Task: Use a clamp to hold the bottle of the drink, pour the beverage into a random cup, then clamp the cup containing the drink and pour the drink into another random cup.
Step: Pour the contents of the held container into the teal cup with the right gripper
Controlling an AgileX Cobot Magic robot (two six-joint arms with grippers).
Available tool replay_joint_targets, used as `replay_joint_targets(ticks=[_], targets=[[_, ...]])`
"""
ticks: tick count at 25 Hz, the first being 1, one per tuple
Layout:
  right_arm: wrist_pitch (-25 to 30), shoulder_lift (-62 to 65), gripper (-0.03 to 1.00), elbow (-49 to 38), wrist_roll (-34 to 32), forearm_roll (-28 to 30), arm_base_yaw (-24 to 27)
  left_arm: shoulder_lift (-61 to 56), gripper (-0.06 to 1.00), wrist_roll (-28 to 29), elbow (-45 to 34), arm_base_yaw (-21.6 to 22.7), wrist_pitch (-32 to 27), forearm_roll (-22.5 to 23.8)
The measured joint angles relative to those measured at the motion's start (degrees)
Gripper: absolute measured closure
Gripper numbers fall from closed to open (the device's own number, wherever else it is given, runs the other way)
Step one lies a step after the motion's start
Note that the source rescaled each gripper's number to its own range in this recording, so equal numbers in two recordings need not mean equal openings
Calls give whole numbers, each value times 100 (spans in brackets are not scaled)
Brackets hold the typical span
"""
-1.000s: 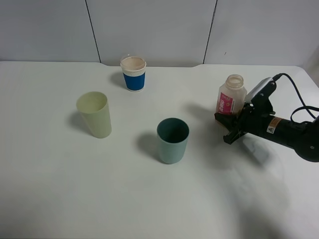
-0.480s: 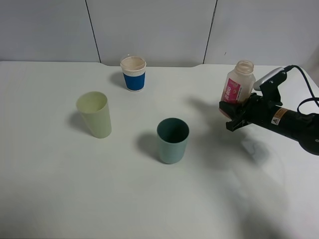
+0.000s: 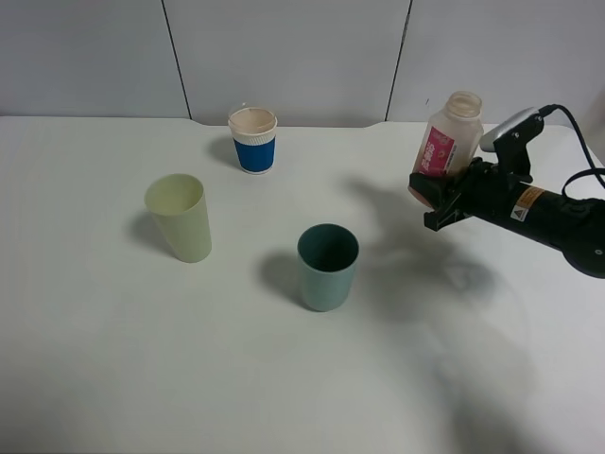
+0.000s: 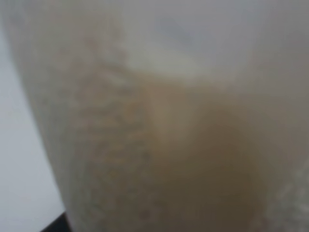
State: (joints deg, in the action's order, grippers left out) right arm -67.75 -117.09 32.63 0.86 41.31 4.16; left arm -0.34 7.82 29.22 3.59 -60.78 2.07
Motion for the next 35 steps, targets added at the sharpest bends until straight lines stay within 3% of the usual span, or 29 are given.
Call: replay_joint_targets(ticks=[13,23,27,35], targets=[[82,215,97,732,-116,31,-960,0,15,0,0,0,0,0],[900,513,97,837,-206,315,-1422,0,15,0,0,0,0,0],[1595,894,97,832,-206,534,-1679,0,15,0,0,0,0,0],[2167,1253,97,838,-206,1047,-1725,0,15,0,0,0,0,0]])
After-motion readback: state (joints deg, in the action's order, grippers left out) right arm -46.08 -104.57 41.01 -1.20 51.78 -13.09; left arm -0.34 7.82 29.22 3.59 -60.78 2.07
